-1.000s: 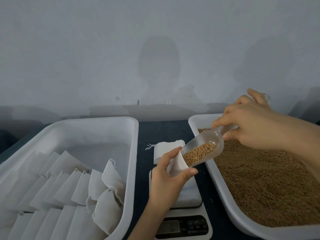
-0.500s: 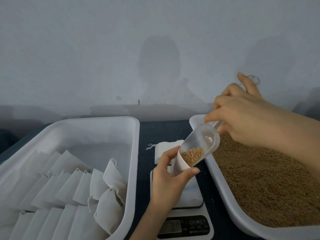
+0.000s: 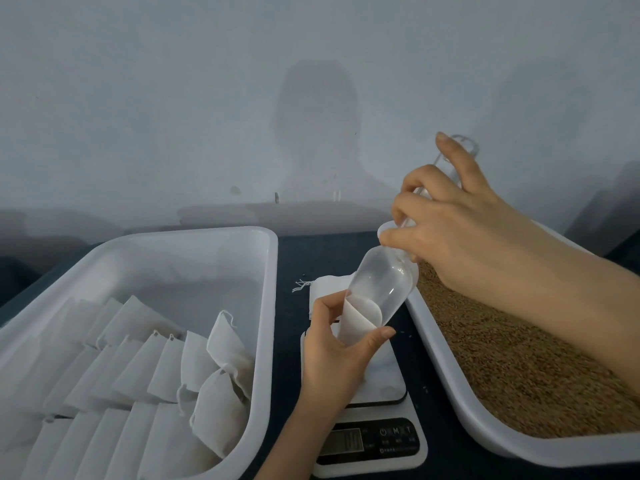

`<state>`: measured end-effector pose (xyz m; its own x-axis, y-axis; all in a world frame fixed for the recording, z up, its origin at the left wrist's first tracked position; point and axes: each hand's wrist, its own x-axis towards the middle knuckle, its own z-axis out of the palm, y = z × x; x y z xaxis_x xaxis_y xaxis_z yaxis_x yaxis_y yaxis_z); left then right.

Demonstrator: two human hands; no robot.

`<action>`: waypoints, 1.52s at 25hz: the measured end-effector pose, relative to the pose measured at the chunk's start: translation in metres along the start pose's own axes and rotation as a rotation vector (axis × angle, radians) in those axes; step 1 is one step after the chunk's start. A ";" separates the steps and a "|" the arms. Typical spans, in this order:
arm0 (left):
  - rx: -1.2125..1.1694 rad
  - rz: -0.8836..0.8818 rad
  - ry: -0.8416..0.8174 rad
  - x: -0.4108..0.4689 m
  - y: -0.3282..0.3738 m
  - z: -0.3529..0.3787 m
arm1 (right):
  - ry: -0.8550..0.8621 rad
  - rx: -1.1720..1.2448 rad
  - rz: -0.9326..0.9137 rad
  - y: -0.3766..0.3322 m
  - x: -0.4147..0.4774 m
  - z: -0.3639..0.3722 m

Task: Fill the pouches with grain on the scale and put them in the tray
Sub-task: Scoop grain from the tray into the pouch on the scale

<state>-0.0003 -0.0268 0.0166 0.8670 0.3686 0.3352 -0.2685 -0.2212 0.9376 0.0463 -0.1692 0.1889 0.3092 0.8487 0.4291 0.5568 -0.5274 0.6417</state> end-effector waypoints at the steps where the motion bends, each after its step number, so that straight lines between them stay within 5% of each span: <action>1: -0.004 0.004 0.003 0.000 0.000 0.000 | 0.009 0.005 0.002 0.000 -0.001 0.001; 8: -0.022 -0.008 0.068 0.000 -0.001 -0.003 | 0.148 0.029 0.026 -0.002 0.000 0.008; 15: -0.094 -0.053 -0.048 0.002 -0.003 -0.021 | 0.132 0.124 0.082 -0.004 -0.004 0.022; 20: 0.102 -0.160 -0.231 0.007 -0.010 -0.028 | 0.131 0.141 0.104 -0.003 -0.010 0.033; 26: 0.146 -0.097 -0.152 0.008 -0.010 -0.021 | 0.089 0.229 0.256 0.002 -0.031 0.039; 29: 0.146 -0.075 -0.118 0.008 -0.008 -0.021 | -0.097 0.465 0.533 -0.002 -0.042 0.038; 32: 0.175 -0.048 -0.041 0.009 -0.008 -0.020 | -0.299 0.961 0.838 -0.023 -0.041 0.037; 35: 0.147 -0.041 0.022 0.009 -0.006 -0.018 | -0.350 1.258 0.839 -0.055 -0.032 0.036; 38: 0.135 -0.039 0.043 0.009 -0.006 -0.015 | -0.366 1.273 0.795 -0.074 -0.019 0.037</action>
<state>0.0026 -0.0083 0.0155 0.8562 0.4171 0.3048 -0.1733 -0.3241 0.9300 0.0279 -0.1452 0.1096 0.8941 0.4387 0.0896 0.3703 -0.6120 -0.6988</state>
